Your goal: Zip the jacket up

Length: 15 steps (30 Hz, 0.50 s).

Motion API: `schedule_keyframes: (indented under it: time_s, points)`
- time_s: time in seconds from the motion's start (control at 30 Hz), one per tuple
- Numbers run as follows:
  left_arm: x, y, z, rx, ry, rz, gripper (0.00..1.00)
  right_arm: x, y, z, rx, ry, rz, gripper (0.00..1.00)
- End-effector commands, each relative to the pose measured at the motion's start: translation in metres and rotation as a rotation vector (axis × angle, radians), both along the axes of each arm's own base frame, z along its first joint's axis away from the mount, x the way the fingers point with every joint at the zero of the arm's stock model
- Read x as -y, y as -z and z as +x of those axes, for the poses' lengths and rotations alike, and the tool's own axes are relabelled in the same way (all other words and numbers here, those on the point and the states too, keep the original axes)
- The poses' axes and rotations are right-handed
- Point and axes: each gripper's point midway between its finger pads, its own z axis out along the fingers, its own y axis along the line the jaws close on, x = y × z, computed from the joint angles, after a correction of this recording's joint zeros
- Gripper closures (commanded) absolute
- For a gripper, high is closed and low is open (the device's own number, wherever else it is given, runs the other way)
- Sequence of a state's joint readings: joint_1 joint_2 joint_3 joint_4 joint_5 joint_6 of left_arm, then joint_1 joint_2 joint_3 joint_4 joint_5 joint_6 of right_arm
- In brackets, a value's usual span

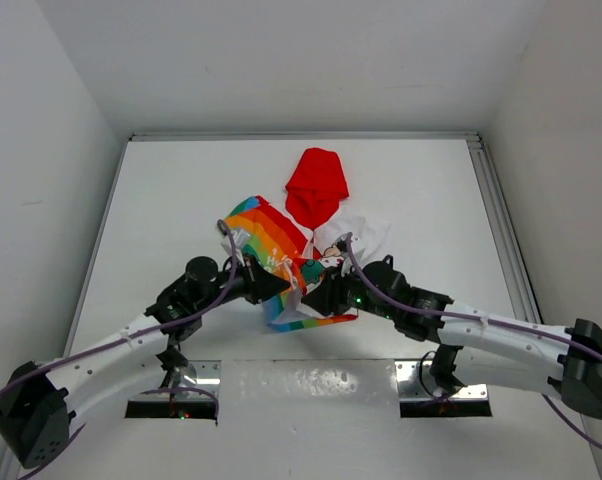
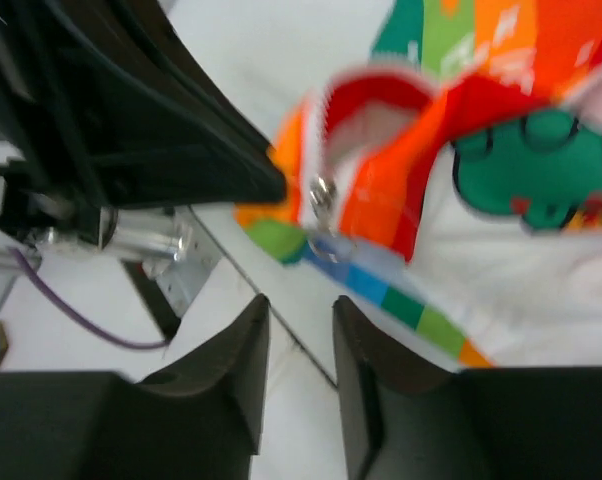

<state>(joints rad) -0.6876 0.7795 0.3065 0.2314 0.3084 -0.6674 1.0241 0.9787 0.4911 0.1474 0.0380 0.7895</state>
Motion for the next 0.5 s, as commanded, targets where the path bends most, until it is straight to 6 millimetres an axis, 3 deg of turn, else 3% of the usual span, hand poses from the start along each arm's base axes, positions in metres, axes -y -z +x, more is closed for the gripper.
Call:
schedule_keyframes:
  time_s: [0.0,0.17,0.47]
  points:
    - [0.009,-0.034,0.000,0.031,0.026,-0.078,1.00,-0.011,0.000,-0.018,-0.098,-0.056,0.111,0.65]
    - [0.008,-0.033,-0.005,0.011,0.037,-0.087,1.00,-0.007,0.004,-0.015,-0.147,0.015,0.171,0.53]
    - [0.008,-0.030,-0.012,-0.007,0.053,-0.119,1.00,-0.016,0.001,-0.015,-0.165,0.005,0.256,0.53]
